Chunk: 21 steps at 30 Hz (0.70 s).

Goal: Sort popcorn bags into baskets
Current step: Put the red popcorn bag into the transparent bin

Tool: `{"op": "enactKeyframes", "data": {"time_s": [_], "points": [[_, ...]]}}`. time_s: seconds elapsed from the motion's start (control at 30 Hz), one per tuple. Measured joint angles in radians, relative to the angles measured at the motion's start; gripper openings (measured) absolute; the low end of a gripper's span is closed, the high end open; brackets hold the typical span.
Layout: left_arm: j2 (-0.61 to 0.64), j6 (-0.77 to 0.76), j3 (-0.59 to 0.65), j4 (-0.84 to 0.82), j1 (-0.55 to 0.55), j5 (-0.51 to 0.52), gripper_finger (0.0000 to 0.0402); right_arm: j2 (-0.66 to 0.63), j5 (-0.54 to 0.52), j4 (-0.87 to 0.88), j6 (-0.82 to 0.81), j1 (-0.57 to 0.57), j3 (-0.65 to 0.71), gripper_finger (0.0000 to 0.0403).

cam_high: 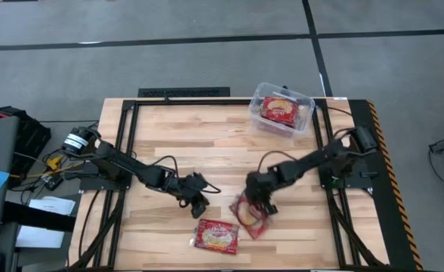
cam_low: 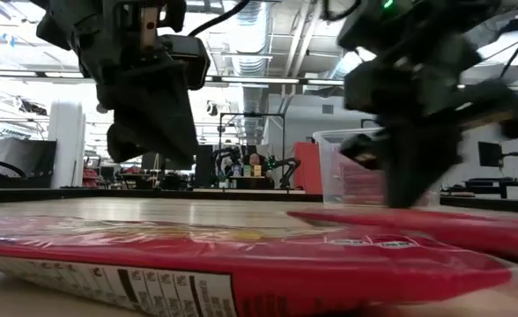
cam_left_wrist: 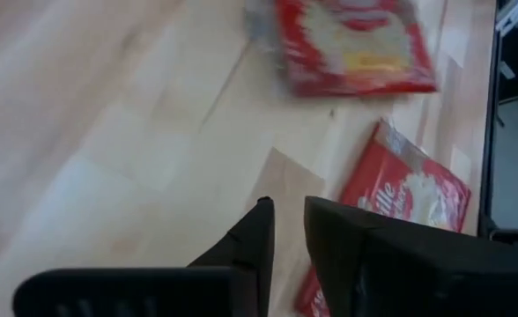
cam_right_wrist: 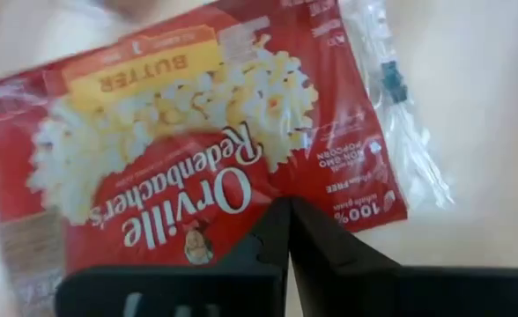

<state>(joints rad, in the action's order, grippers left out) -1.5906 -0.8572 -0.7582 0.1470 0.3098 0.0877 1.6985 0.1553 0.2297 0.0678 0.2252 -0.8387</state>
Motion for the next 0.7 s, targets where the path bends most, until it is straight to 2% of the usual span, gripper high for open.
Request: {"op": "enactKeyframes", "data": {"time_s": [0.17, 0.33, 0.57, 0.7], "points": [[0.000, 0.053, 0.000, 0.023, -0.032, 0.028, 0.0043, -0.003, 0.030, -0.010, 0.119, -0.113, 0.000, 0.0019], [0.000, 0.125, 0.000, 0.113, -0.082, 0.082, 0.0032, -0.011, 0.064, 0.026, 0.112, -0.216, -0.009, 0.0016], [-0.015, 0.242, 0.000, 0.276, -0.143, 0.176, 0.0003, -0.101, 0.228, 0.003, -0.097, -0.306, -0.025, 0.0063], [-0.068, 0.279, -0.016, 0.326, -0.147, 0.235, 0.0000, -0.160, 0.207, -0.034, -0.208, -0.305, -0.022, 0.0079]]}}
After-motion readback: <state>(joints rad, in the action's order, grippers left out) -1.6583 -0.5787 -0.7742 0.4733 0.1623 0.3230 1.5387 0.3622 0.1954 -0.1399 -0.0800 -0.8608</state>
